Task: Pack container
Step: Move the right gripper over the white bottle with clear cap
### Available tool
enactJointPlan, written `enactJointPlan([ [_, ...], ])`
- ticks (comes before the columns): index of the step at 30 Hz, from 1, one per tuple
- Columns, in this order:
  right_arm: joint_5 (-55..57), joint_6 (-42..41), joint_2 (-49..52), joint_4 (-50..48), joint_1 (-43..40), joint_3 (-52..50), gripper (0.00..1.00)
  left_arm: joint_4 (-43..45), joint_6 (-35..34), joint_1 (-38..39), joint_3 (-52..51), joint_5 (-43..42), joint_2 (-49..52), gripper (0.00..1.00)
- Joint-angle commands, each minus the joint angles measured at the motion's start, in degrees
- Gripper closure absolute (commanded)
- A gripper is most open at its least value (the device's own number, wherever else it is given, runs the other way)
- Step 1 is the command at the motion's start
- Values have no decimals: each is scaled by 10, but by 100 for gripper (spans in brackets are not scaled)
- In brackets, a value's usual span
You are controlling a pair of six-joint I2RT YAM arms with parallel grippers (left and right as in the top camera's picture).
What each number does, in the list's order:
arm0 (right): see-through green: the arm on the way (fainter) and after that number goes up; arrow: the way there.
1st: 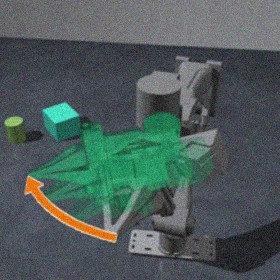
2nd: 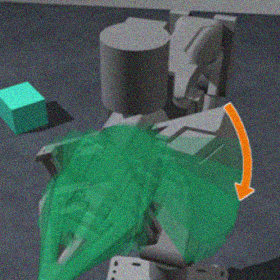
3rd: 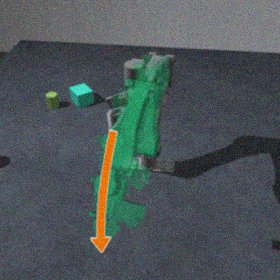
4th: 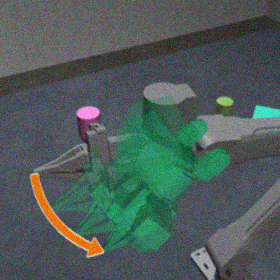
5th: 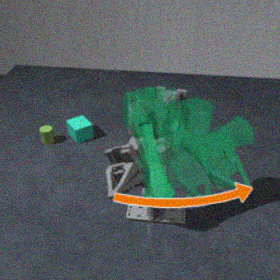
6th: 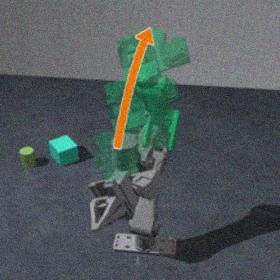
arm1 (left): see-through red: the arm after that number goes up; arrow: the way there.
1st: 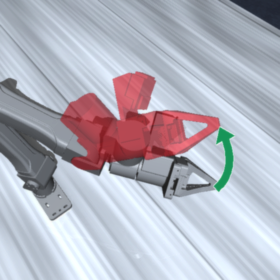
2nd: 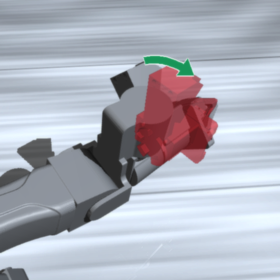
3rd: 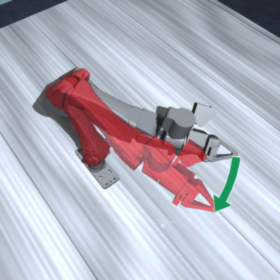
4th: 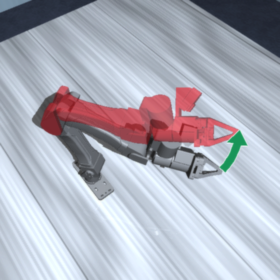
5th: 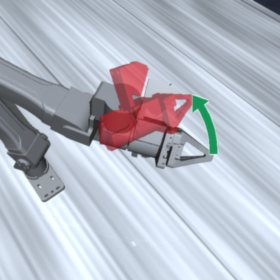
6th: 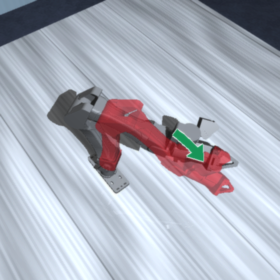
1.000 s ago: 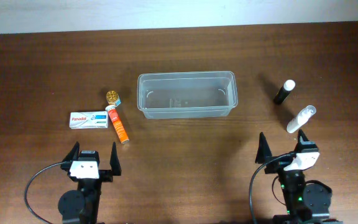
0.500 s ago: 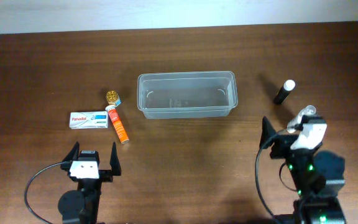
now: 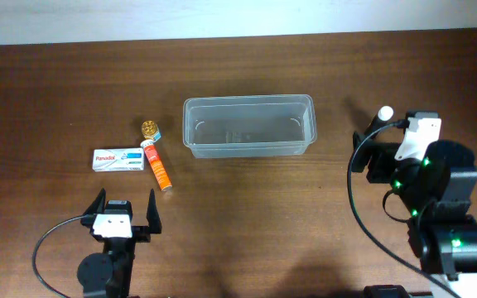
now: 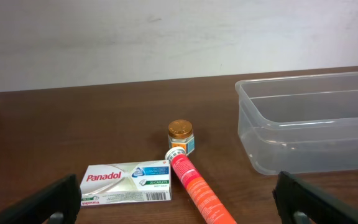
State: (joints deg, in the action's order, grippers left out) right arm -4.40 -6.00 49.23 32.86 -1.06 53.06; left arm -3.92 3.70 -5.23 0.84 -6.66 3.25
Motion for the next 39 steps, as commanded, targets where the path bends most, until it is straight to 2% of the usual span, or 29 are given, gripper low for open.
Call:
enactJointPlan([
  [1, -5, -2, 18, 21, 3, 41, 2, 0, 9, -2, -3, -2, -3, 0],
  [10, -56, 11, 23, 30, 3, 50, 2, 0, 9, -2, -3, -2, -3, 0],
  [13, -55, 13, 40, 67, 2, 87, 2, 0, 9, -2, -3, -2, -3, 0],
  [21, -53, -3, 249, 313, -36, 357, 2, 0, 9, -2, -3, -2, -3, 0],
  [26, -55, -18, 363, 391, -53, 476, 2, 0, 9, -2, -3, -2, -3, 0],
  [30, -41, -23, 400, 393, -64, 488, 2, 0, 9, -2, -3, -2, -3, 0],
  [33, -5, -70, 410, 412, -86, 487, 2, 0, 9, -2, -3, -2, -3, 0],
  [39, 14, -110, 412, 467, -176, 487, 2, 0, 9, -2, -3, -2, -3, 0],
])
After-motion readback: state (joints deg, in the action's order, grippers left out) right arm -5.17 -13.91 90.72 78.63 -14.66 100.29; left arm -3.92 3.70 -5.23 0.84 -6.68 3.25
